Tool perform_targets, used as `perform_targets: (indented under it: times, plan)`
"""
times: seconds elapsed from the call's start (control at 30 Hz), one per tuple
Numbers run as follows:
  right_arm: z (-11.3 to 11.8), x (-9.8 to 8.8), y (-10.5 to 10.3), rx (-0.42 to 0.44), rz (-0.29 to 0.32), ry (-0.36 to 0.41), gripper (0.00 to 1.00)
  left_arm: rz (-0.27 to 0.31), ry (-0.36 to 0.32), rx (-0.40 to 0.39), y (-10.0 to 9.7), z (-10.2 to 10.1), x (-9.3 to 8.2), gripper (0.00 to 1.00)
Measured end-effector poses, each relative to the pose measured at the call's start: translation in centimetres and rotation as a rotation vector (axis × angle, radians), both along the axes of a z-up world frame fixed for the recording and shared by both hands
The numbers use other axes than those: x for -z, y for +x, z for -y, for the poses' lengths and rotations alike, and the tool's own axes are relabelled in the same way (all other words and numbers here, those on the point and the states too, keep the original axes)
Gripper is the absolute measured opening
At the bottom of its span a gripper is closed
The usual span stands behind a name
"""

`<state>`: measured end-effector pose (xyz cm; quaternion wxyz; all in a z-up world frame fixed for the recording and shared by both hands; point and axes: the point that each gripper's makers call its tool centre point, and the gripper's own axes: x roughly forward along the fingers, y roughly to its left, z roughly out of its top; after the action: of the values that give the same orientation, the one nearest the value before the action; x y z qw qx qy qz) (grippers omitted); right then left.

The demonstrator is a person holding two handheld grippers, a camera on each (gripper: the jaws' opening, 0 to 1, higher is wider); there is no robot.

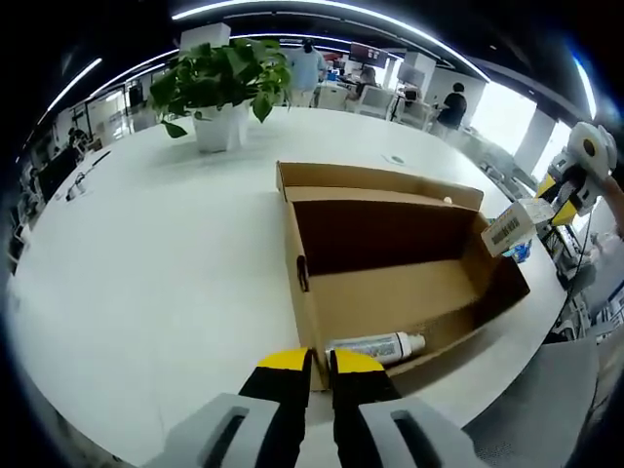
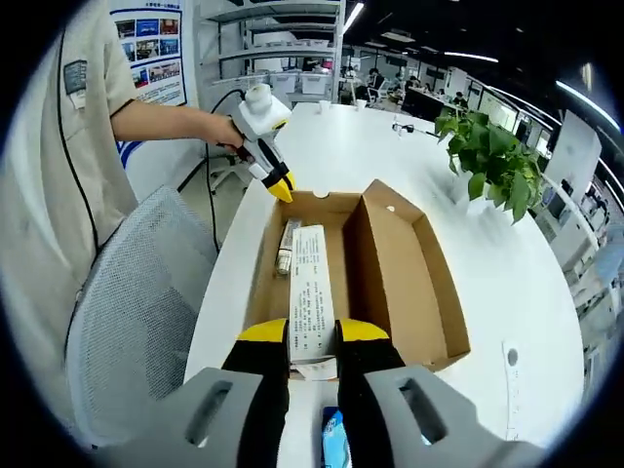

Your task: Operate the shoe box by opening the lid, removing the specified soft item, and placing it in the target area until the item is outside and the box remains undamaged.

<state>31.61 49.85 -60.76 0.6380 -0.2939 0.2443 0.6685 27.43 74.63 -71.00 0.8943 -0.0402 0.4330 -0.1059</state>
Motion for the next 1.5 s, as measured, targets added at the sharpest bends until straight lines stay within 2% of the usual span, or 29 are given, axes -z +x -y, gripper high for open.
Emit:
perform_targets:
  times: [0.33,0.83,1.3,1.5]
  plan:
    - [2.8,-1.8,1.2,0.045,0.032,0.013,0.15,-0.019,0.026,0.024,0.0,0.2,-0.1,0.07]
    - [8.8,-2.5,3.1,0.126,0.058,0.005,0.15,-0.038,0.04,0.027,0.0,0.2,0.0,0.07]
    - [14.4,-1.4,5.8,0.206,0.057,-0.03,0.15,-0.054,0.052,0.033,-0.1,0.2,0.1,0.07]
    - [15.9,-0.8,6.9,0.227,0.054,-0.043,0.15,-0.063,0.051,0.031,0.0,0.2,0.1,0.07]
